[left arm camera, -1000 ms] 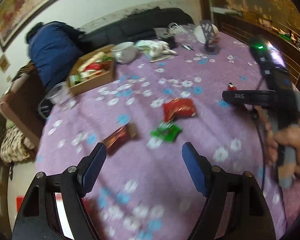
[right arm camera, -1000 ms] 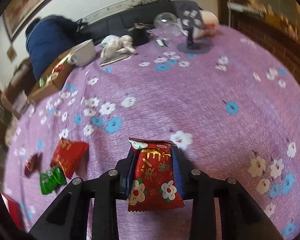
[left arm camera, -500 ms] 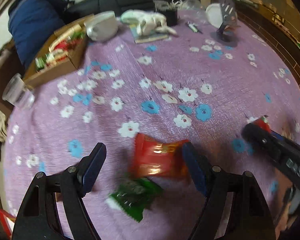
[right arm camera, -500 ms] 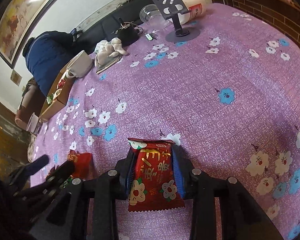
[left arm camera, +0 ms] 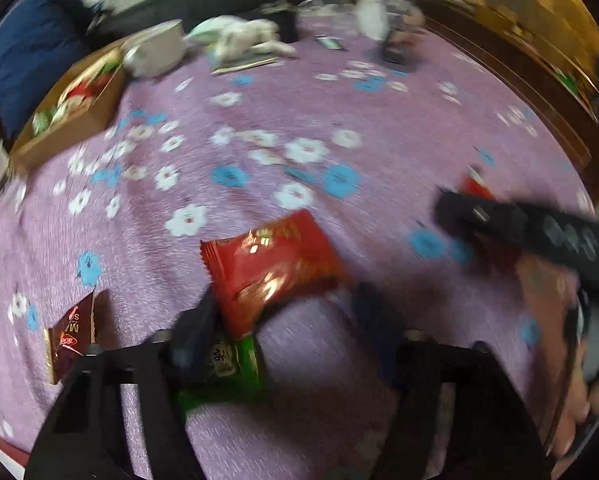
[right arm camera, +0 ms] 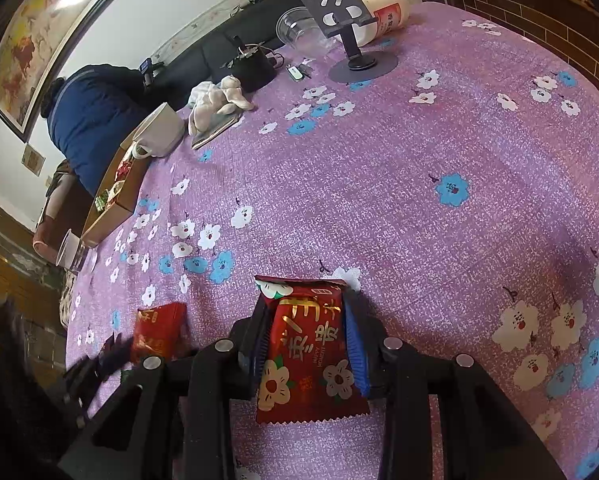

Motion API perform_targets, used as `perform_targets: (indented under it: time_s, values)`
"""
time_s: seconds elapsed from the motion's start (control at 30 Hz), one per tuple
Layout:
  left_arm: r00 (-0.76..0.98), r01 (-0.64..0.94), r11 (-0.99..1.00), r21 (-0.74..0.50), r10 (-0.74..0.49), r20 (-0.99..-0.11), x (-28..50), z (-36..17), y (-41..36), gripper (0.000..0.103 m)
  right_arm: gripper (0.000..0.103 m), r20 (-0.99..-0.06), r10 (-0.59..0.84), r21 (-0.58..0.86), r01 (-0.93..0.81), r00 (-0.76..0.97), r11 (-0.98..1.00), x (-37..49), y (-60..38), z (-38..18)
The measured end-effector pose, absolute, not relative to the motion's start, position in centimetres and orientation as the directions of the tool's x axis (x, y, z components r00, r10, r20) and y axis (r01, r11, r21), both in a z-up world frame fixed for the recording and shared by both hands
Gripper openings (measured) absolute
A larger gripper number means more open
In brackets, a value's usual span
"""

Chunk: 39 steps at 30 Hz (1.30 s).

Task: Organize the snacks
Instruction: 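Grasp a red snack packet with the left tool while right holds floral packet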

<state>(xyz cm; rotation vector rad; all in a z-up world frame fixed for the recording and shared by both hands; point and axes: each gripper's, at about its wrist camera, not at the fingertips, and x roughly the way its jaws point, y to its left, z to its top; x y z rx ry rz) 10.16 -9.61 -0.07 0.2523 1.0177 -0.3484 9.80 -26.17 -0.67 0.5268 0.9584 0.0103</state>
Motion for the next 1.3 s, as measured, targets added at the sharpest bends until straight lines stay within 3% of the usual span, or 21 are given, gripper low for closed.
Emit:
perform_targets:
  time_s: [0.1,0.17,0.23,0.3,0.47,0.8,0.9,1.3]
  values:
    - [0.453,0.554,0.832,0.010,-0.291,-0.843,7.7,0.8,-11.1,0.038,0.036,-0.775,0.233,0.429,0.218,0.587,0.876,9.8,-26.1,-0.7]
    - [0.459,0.635,0.769,0.073,-0.299,-0.837,6.0,1.4,-12.2,0.038,0.036,-0.774,0.234,0.430,0.217,0.588,0.876,9.8,-26.1,-0.7]
    - [0.520,0.637,0.750,0.176,-0.250,-0.817,5.5,2.1,-12.9,0.044,0.036,-0.773,0.235,0.432,0.218,0.589,0.875,9.8,-26.1,-0.7]
    - [0.561,0.605,0.767,0.216,-0.217,-0.798,6.1,2.7,-12.8,0.062,0.036,-0.773,0.233,0.430,0.218,0.590,0.876,9.8,-26.1,-0.7]
    - [0.571,0.529,0.817,0.228,-0.144,-0.808,9.1,2.5,-12.3,0.063,0.036,-0.774,0.232,0.429,0.217,0.589,0.877,9.8,-26.1,-0.7]
    - [0.482,0.476,0.877,0.074,-0.190,-0.855,10.1,0.0,-12.5,0.063,0.036,-0.777,0.218,0.409,0.210,0.591,0.888,9.9,-25.8,-0.7]
    - [0.465,0.457,0.889,0.013,-0.227,-0.856,10.1,0.0,-12.2,0.058,0.036,-0.783,0.195,0.376,0.199,0.591,0.905,9.9,-25.4,-0.6]
    - [0.417,0.365,0.917,-0.161,-0.315,-0.852,11.1,0.9,-10.9,0.056,0.036,-0.784,0.189,0.366,0.194,0.591,0.910,10.0,-25.4,-0.5]
